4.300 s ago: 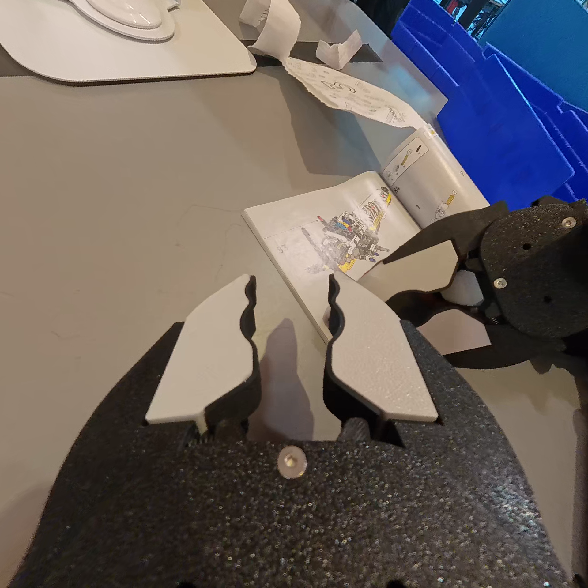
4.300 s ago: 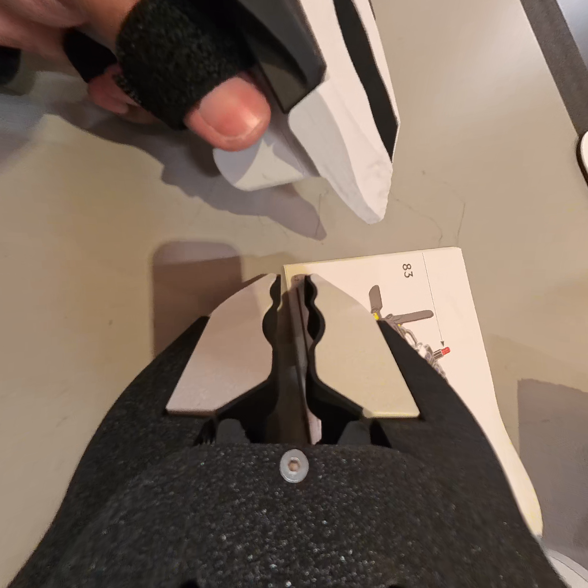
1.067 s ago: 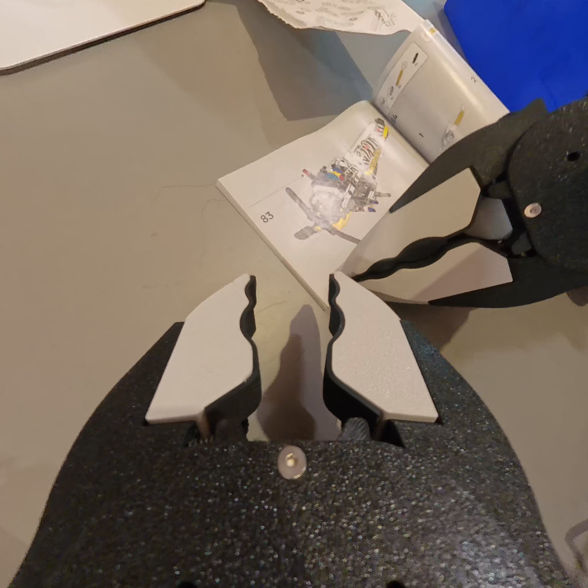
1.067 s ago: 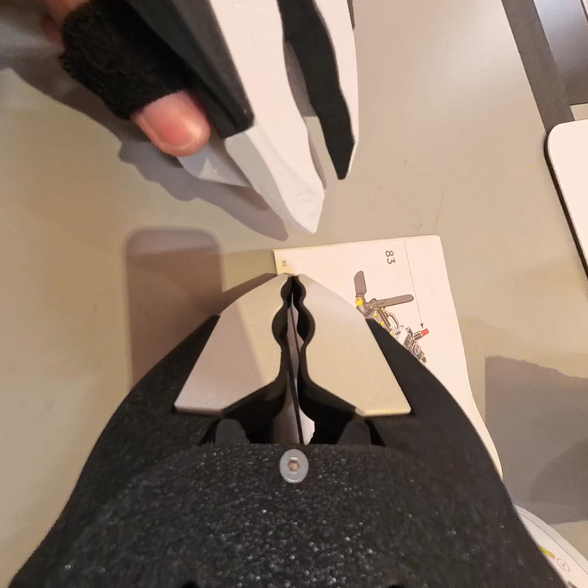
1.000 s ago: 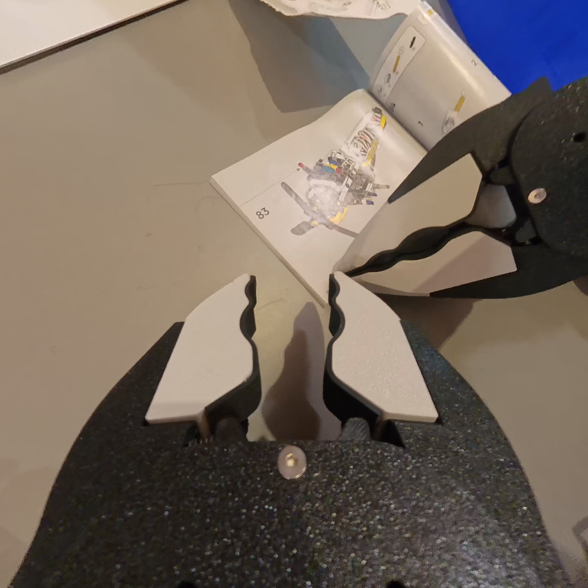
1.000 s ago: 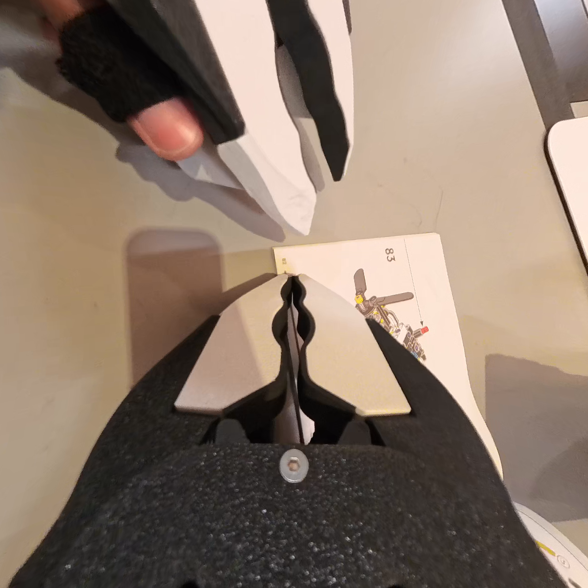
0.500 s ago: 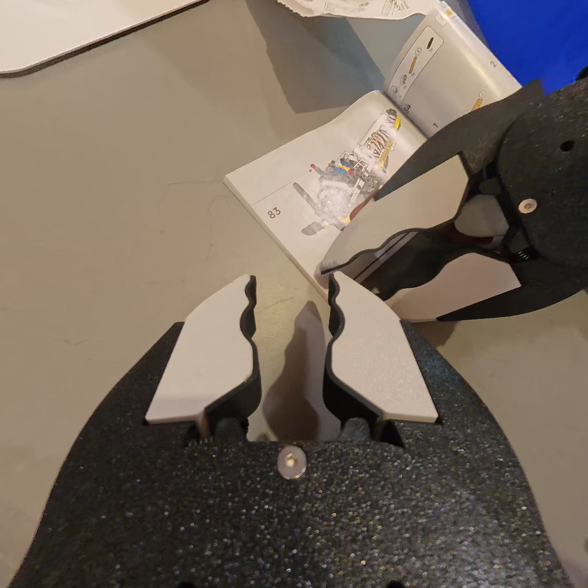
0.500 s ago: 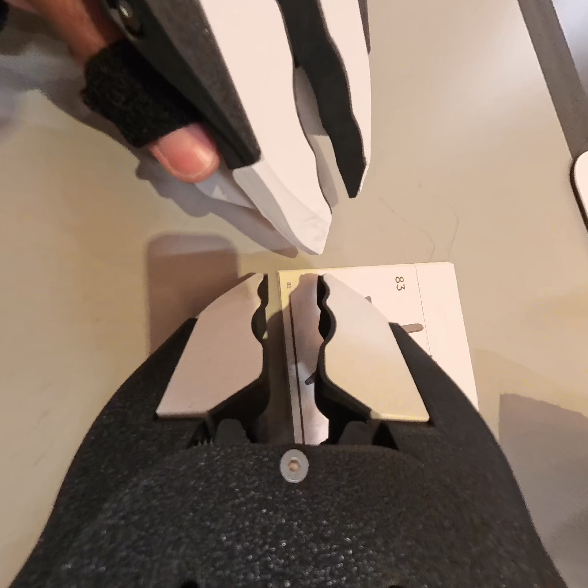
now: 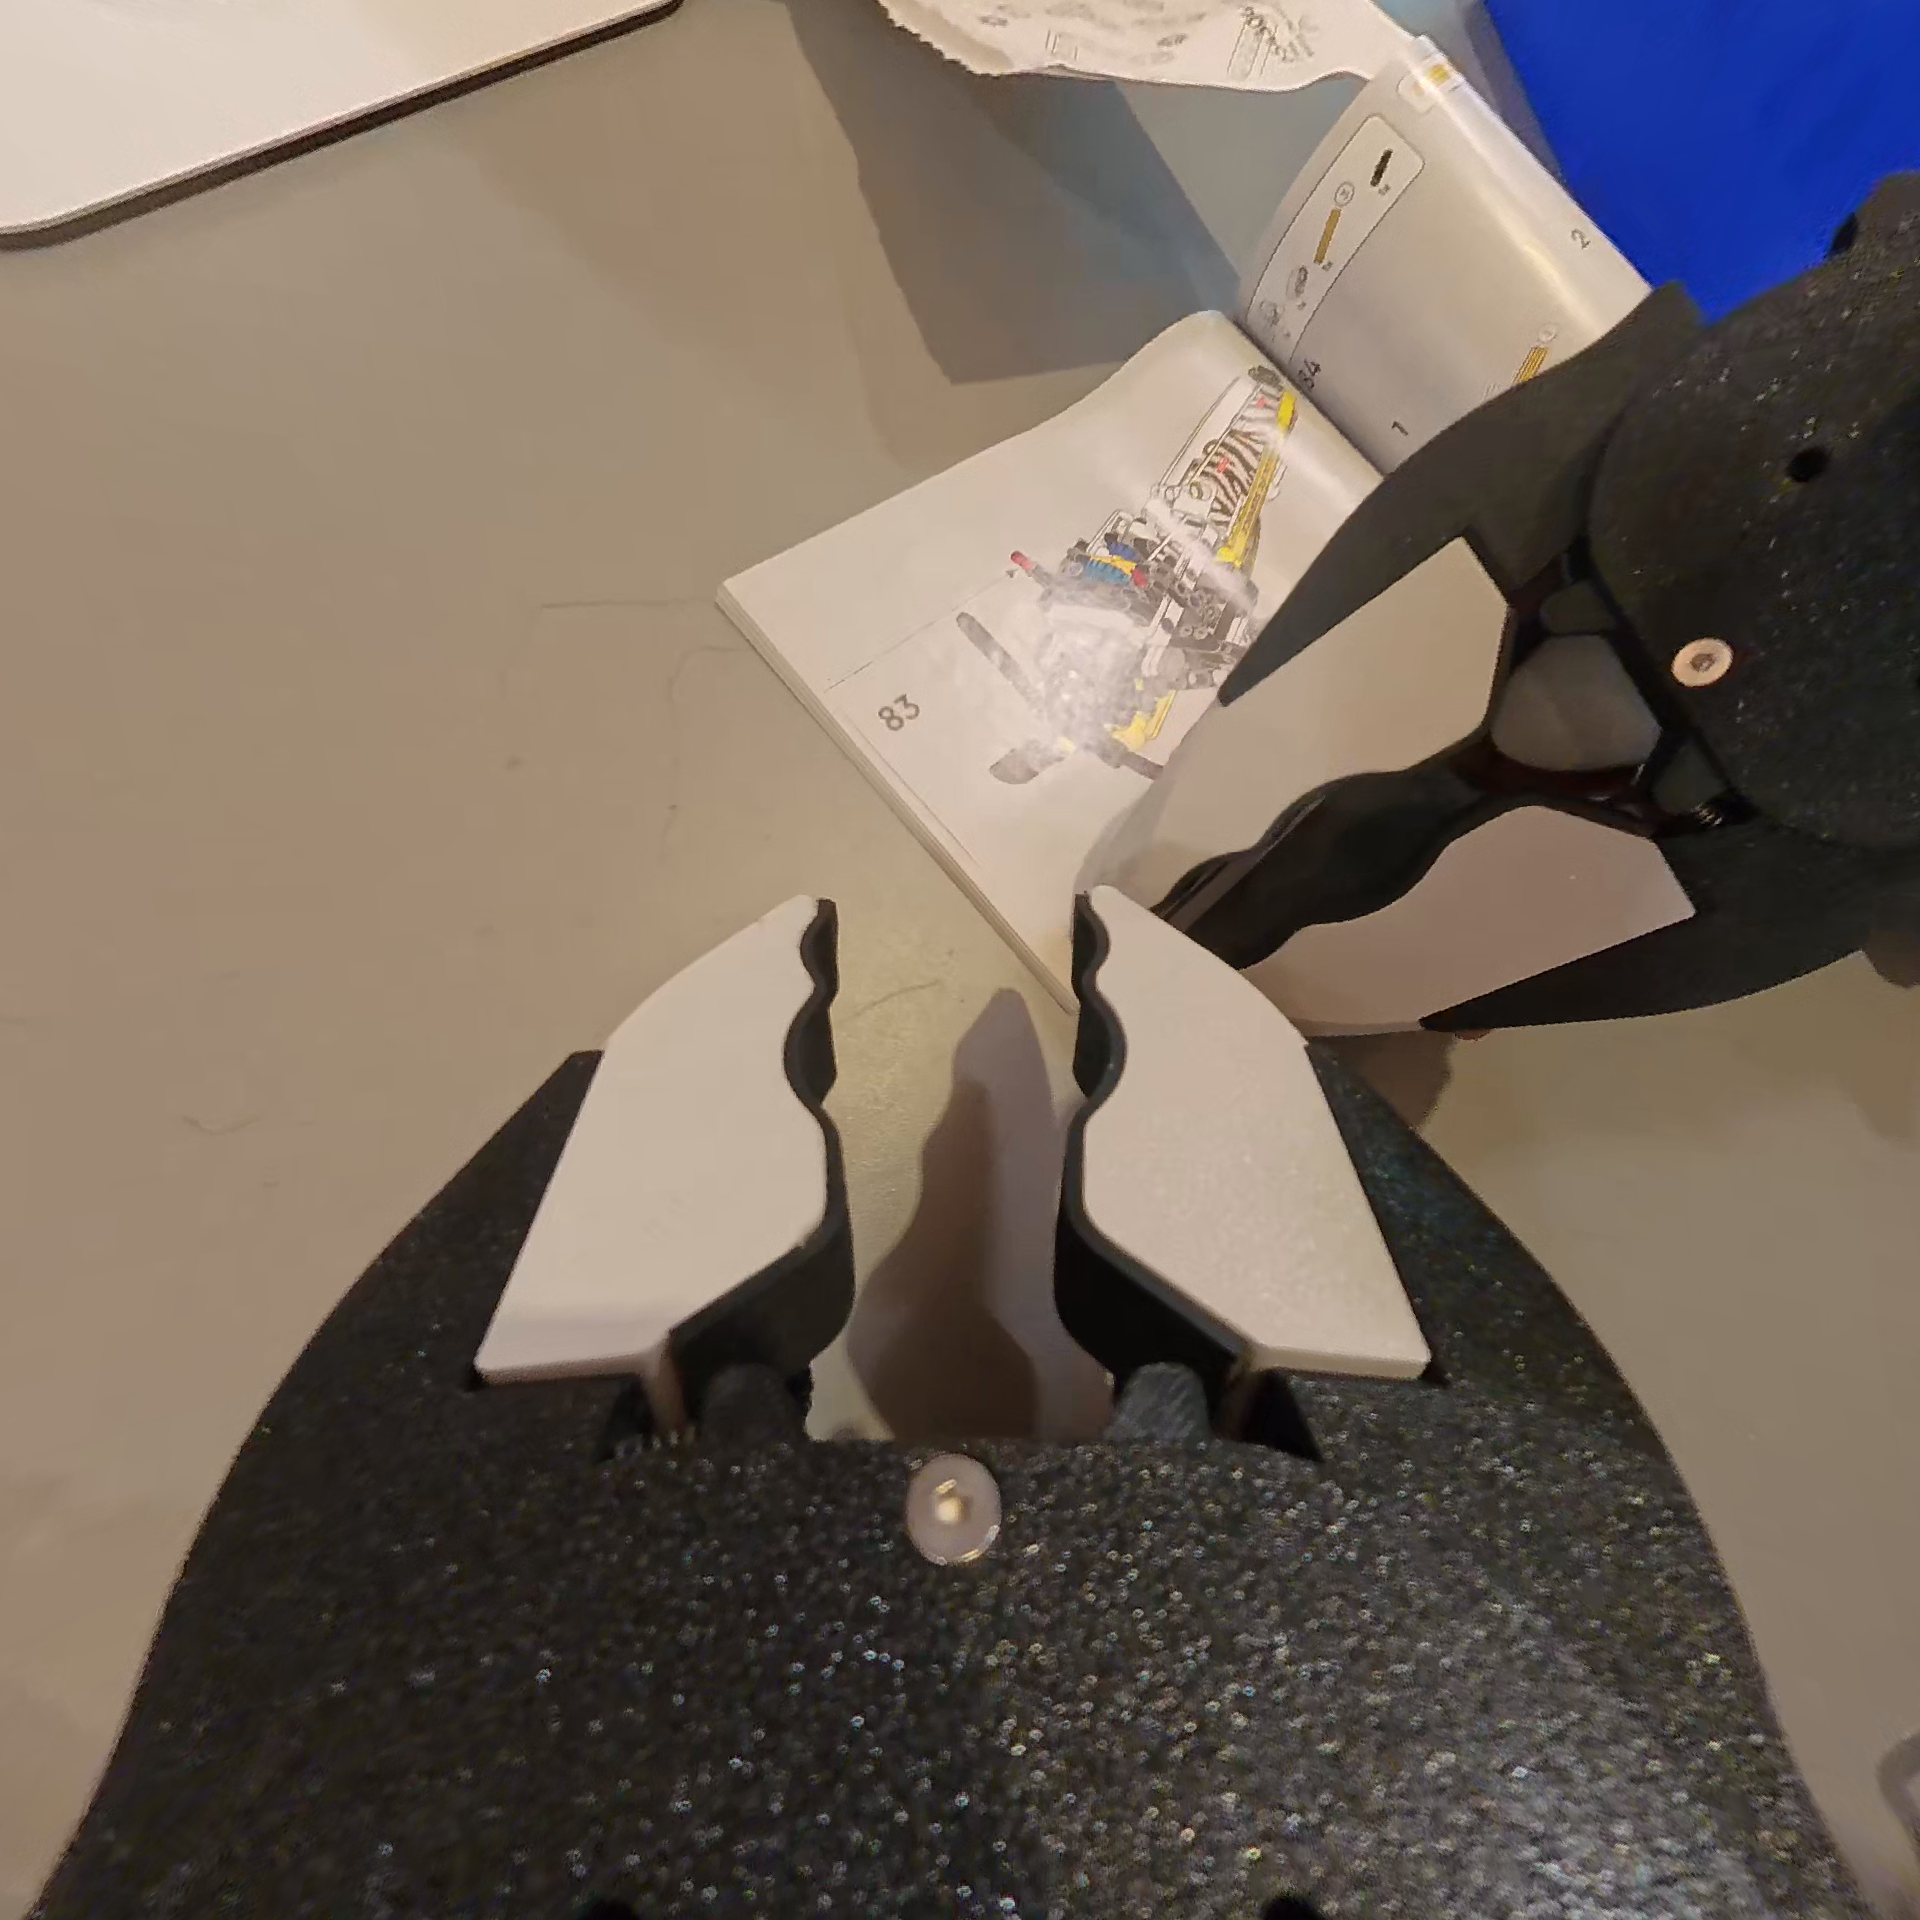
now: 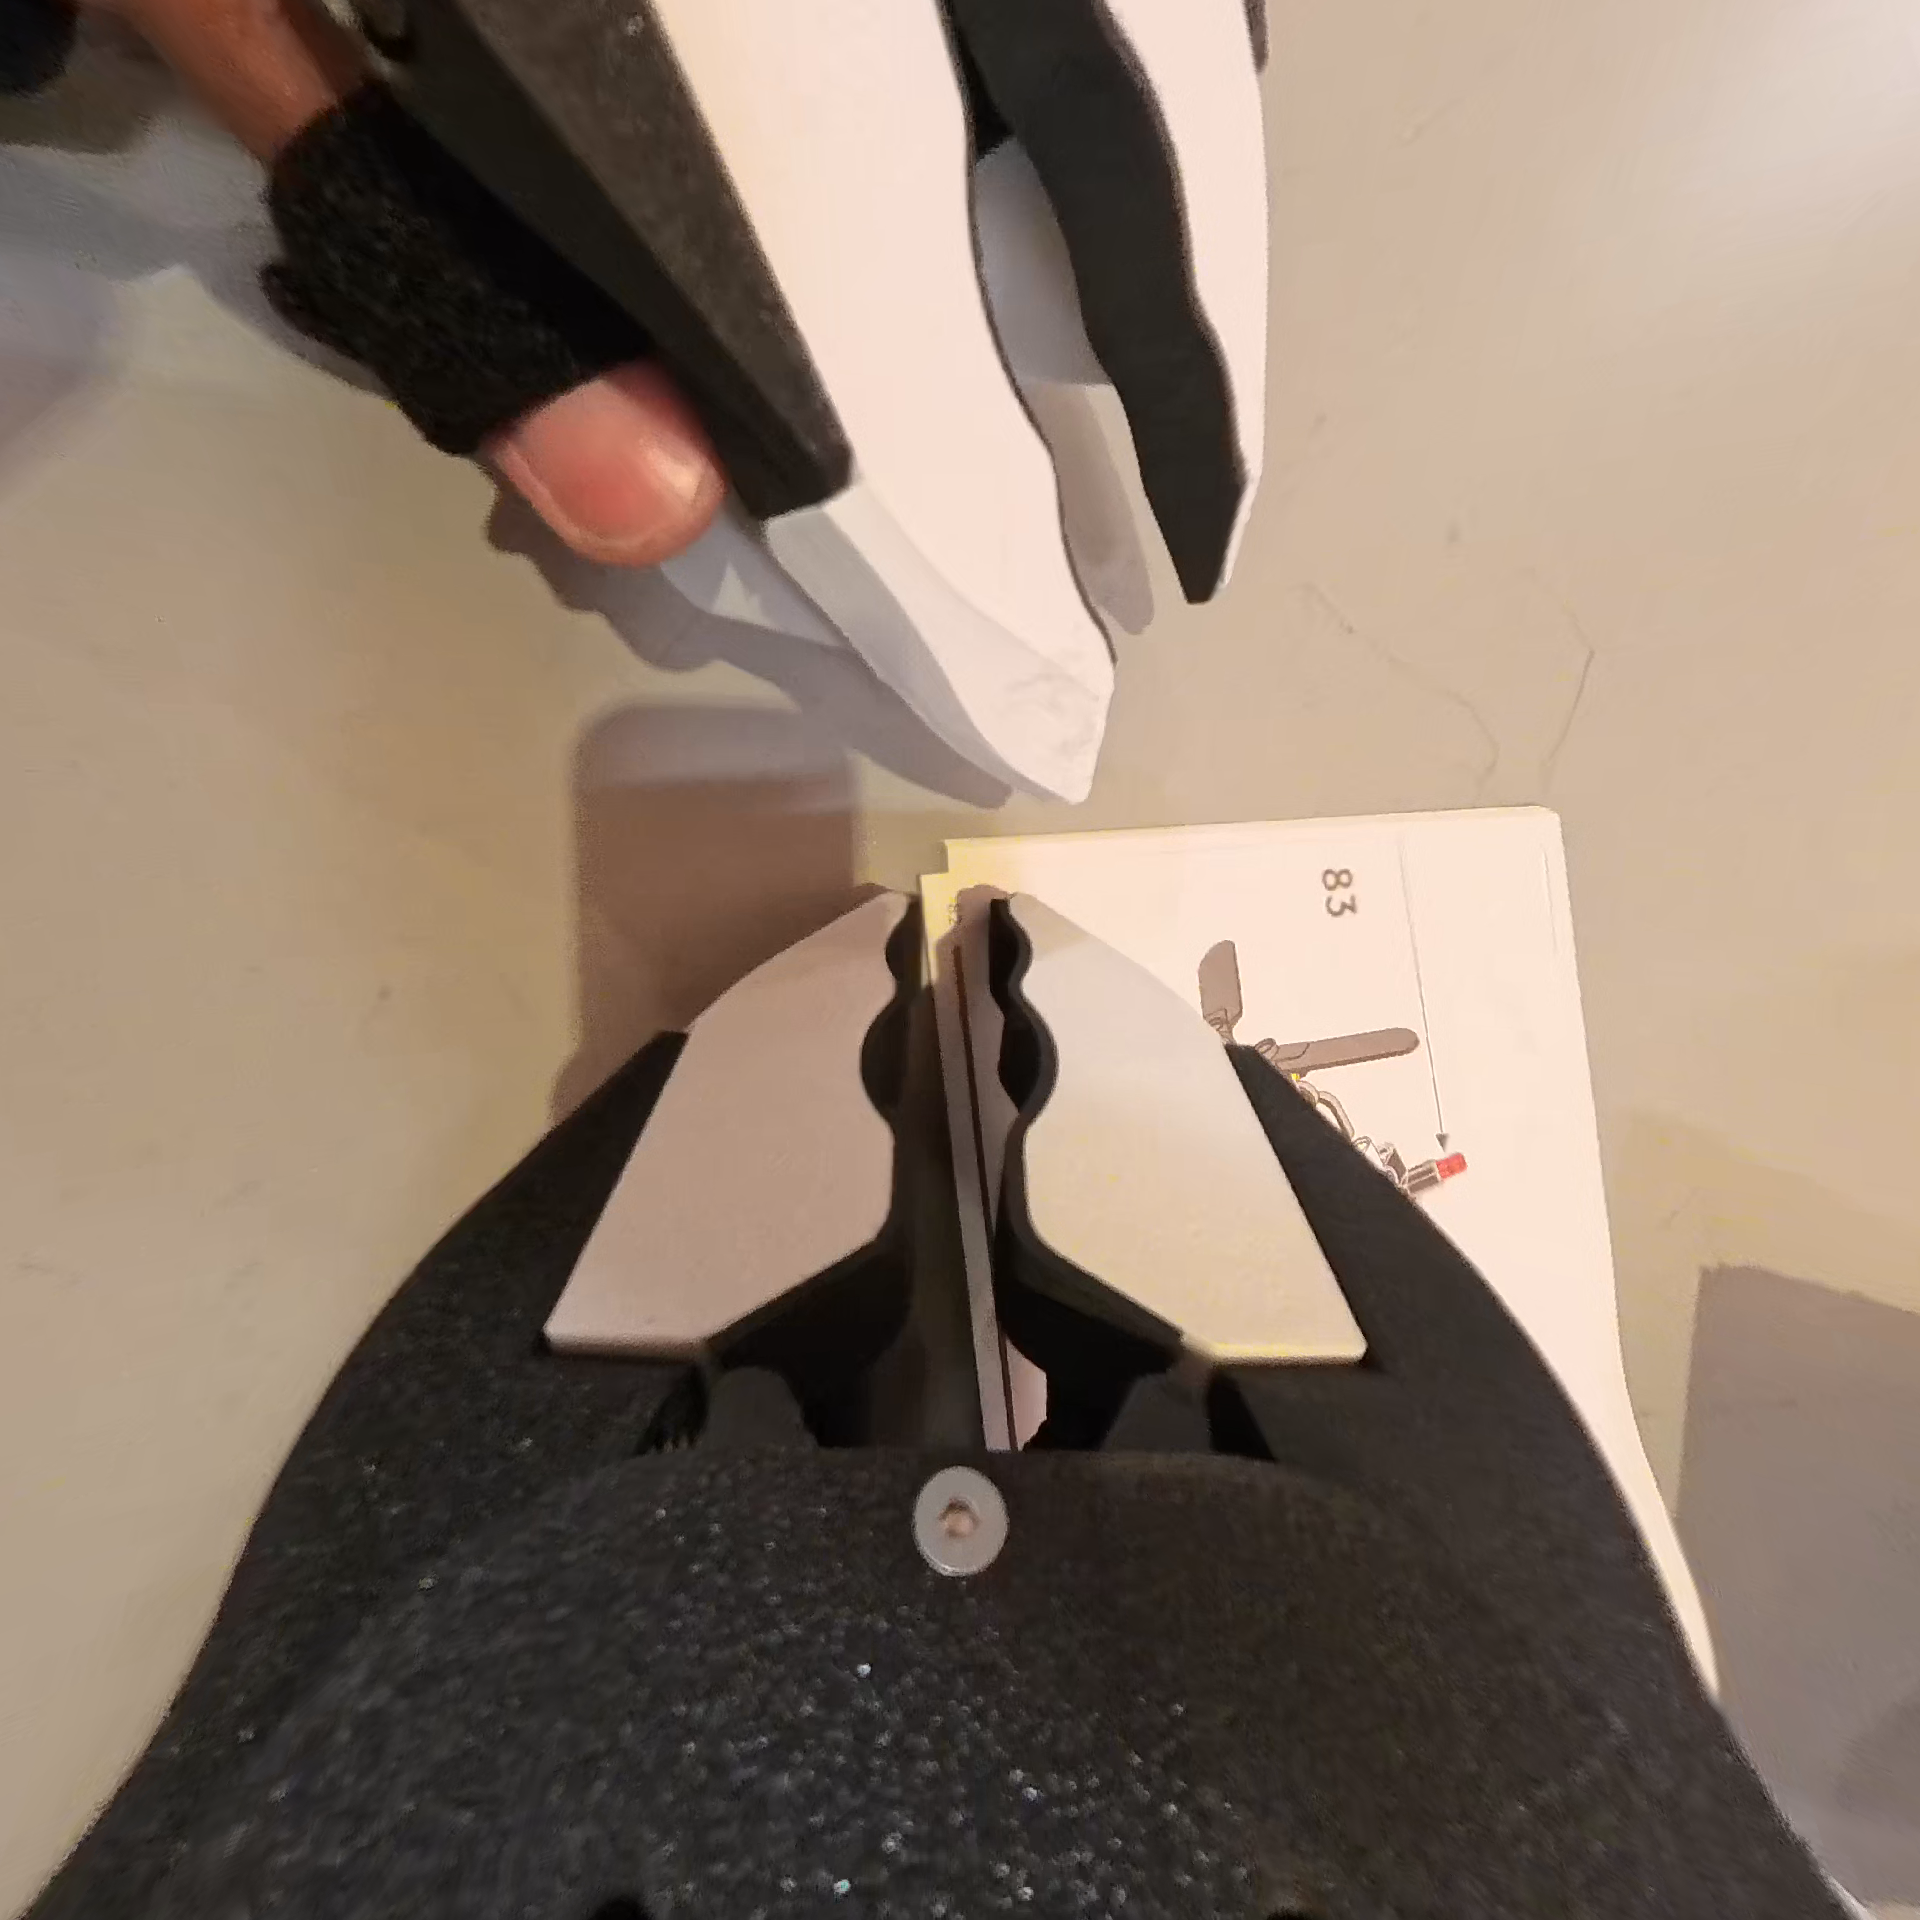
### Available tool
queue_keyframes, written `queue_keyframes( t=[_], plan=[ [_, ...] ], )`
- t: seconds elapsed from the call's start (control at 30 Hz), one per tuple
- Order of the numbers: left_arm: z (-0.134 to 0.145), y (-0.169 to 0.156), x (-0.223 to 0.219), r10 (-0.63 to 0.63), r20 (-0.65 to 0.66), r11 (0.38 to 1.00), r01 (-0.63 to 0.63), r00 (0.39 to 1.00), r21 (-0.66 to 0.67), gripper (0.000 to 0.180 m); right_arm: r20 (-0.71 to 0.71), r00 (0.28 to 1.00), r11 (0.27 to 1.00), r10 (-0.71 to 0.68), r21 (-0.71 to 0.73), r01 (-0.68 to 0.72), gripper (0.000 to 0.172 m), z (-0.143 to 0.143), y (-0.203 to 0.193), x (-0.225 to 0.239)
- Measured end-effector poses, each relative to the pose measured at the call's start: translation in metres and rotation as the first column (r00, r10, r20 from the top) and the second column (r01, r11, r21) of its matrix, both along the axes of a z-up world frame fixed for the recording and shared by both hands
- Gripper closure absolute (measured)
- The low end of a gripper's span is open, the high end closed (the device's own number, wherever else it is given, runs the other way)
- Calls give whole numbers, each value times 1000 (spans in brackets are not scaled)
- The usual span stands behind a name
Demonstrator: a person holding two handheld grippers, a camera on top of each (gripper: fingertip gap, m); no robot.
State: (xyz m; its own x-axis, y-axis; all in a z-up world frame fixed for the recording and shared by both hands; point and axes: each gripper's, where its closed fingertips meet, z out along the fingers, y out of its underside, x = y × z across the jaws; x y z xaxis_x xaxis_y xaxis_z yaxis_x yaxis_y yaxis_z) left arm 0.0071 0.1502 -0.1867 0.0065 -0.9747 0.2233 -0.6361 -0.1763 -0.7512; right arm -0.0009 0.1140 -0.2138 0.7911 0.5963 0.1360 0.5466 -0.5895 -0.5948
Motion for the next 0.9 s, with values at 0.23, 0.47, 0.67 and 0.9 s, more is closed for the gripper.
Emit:
queue_keyframes(
  t=[0.23,0.47,0.67,0.9],
  plan=[
    [1,-1,0,-2,3,1000,2,1000,-2,135,52,999,1000,9,26,-10,172,0,0,1],
    [0,0,0,-1,3,1000,1,1000,-4,135,44,999,999,-12,45,10,172,4,1,3],
    [-3,-2,-2,-25,-18,1000,25,1000,16,135,44,999,998,-31,55,28,172,6,1,7],
    [-8,-4,-3,-42,-41,998,44,998,39,135,52,998,998,-30,50,28,172,5,0,8]
  ],
)
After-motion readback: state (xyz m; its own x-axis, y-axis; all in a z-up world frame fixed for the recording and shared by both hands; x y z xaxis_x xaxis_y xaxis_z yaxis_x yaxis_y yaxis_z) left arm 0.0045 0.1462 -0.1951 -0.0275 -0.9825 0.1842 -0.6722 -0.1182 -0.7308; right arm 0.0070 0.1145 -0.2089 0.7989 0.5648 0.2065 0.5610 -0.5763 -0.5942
